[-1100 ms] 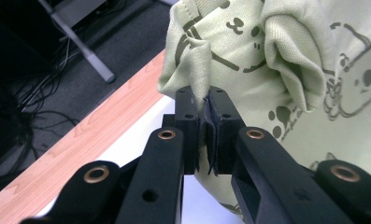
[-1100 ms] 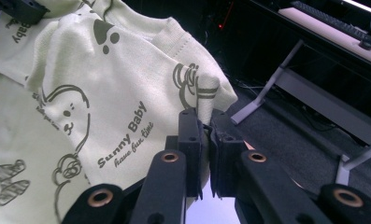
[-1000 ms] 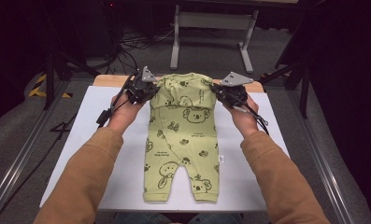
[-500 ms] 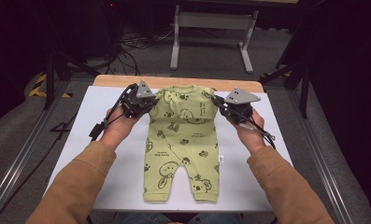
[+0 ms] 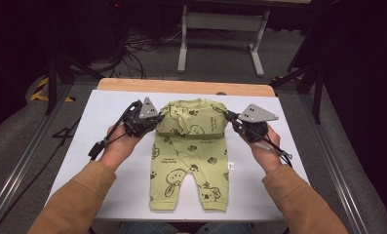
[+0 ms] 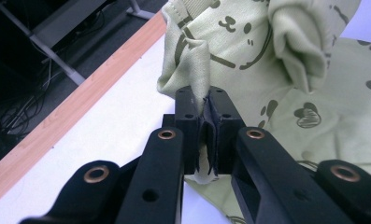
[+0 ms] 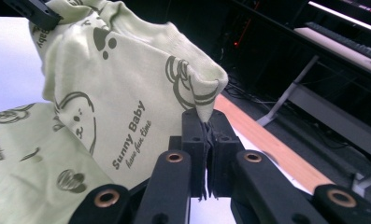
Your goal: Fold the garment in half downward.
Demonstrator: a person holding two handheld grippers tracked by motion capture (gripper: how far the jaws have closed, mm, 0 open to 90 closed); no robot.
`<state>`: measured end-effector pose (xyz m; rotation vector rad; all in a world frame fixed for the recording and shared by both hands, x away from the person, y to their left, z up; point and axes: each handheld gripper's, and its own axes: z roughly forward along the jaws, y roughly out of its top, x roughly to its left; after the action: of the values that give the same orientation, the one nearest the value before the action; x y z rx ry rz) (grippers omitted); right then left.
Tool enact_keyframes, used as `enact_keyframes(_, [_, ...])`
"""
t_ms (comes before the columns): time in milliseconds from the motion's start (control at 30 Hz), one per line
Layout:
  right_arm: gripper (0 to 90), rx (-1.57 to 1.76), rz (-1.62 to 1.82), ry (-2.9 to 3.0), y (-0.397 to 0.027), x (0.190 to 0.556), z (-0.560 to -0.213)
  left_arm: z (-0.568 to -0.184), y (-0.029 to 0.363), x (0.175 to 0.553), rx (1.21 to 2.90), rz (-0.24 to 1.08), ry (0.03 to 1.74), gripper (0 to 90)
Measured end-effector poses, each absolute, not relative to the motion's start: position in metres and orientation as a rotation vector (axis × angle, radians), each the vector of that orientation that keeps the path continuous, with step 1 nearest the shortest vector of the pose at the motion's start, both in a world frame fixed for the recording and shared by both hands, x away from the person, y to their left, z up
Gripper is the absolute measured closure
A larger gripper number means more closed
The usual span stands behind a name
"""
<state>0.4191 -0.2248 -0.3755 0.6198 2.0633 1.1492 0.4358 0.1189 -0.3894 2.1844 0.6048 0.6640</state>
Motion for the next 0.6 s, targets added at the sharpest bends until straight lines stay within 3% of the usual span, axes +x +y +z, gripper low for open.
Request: enact_keyframes(600, [87.4, 0.614, 1.180, 2.071, -0.223, 0.376, -0.411, -0.415, 0.127, 0.393, 2.129, 0.611, 0.610, 84.5])
